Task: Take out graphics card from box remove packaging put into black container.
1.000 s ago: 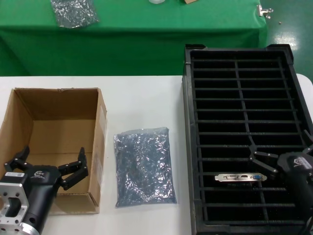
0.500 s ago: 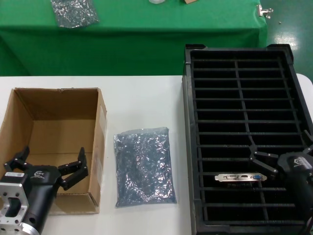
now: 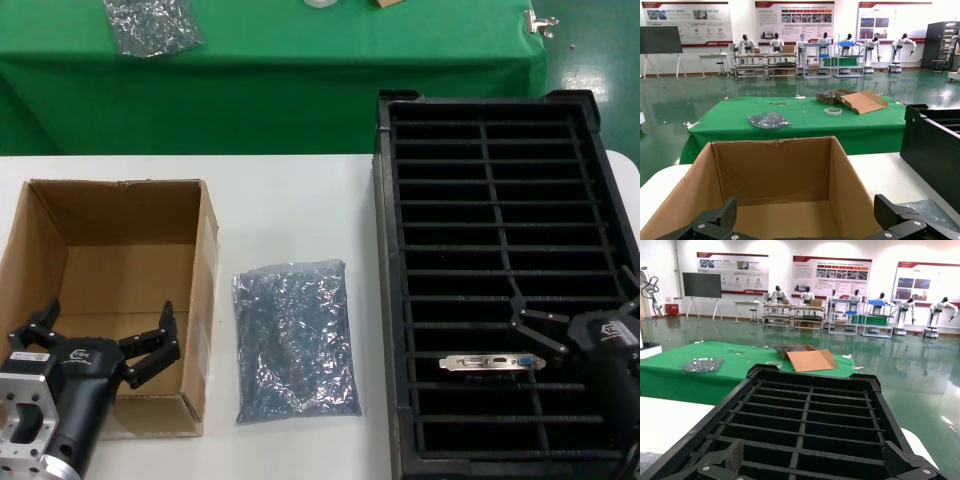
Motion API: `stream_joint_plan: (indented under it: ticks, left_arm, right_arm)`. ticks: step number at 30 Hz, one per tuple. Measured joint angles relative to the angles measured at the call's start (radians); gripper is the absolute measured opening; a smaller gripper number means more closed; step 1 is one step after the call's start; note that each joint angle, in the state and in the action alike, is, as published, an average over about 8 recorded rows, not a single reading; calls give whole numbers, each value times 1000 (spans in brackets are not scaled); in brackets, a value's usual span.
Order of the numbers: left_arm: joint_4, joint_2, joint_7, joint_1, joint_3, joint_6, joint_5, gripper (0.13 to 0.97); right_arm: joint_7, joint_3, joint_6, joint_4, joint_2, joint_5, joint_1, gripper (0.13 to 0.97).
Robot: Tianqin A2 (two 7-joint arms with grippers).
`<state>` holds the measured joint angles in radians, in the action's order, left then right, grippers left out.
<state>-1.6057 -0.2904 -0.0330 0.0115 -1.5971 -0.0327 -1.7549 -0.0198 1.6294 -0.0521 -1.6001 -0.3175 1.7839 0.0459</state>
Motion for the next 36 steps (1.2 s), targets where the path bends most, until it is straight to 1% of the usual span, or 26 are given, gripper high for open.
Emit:
stream_joint_plan:
  ticks: [36]
  left_arm:
    - [0,0,0,0,0,0,0,966]
  right_arm:
    - [0,0,0,0,0,0,0,966]
